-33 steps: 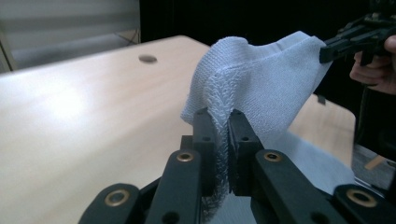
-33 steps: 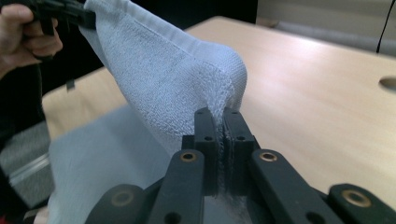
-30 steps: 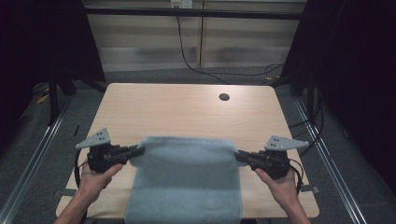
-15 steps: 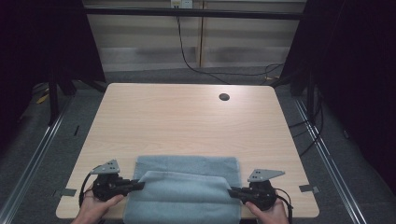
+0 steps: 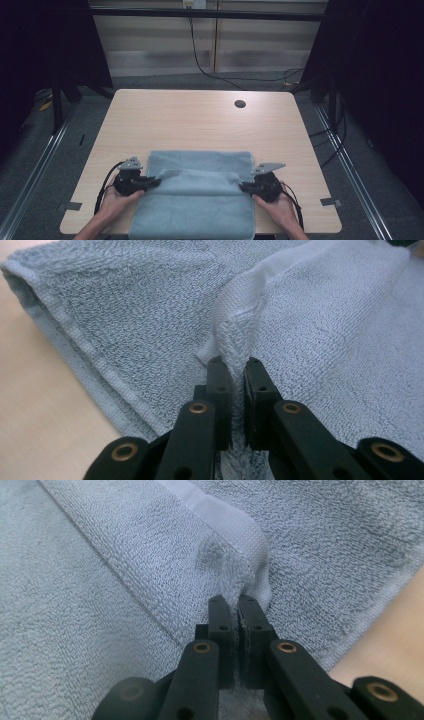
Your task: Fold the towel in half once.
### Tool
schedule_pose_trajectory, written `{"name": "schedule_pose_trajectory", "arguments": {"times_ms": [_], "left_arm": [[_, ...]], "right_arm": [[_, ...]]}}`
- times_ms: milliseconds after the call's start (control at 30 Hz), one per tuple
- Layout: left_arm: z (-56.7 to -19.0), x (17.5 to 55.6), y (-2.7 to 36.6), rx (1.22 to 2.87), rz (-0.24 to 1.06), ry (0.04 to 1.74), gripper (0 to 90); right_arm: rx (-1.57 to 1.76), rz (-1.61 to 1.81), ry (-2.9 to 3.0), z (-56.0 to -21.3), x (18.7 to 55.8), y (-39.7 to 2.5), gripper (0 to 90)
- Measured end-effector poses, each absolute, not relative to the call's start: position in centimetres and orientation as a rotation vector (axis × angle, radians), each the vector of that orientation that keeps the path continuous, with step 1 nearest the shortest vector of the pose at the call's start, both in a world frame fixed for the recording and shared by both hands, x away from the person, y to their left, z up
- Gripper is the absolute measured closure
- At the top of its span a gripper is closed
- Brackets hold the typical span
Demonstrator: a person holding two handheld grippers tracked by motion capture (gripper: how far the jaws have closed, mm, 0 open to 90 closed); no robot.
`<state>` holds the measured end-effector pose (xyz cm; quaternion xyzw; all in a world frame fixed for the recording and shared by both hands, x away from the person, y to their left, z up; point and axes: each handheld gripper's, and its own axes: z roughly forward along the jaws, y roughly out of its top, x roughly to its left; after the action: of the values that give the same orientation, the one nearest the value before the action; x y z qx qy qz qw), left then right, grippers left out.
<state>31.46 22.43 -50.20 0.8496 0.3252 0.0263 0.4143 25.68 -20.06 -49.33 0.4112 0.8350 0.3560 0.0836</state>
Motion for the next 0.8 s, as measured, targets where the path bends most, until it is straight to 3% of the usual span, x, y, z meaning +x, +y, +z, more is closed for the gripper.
{"name": "schedule_pose_trajectory", "arguments": {"times_ms": [133,500,800], "left_arm": [[-50.4,34.4,22.3,2.111,0.048,0.849,83.9],[-50.4,41.2,20.6,2.092,0.184,0.970,83.8],[-50.7,43.6,20.6,2.070,0.214,0.979,83.9]], "right_arm": [[1.247,1.045,2.462,-49.4,28.7,-20.3,86.5],[1.311,0.928,2.423,-49.2,37.3,-19.7,86.4],[1.385,1.032,2.330,-50.0,40.9,-20.2,86.6]]}}
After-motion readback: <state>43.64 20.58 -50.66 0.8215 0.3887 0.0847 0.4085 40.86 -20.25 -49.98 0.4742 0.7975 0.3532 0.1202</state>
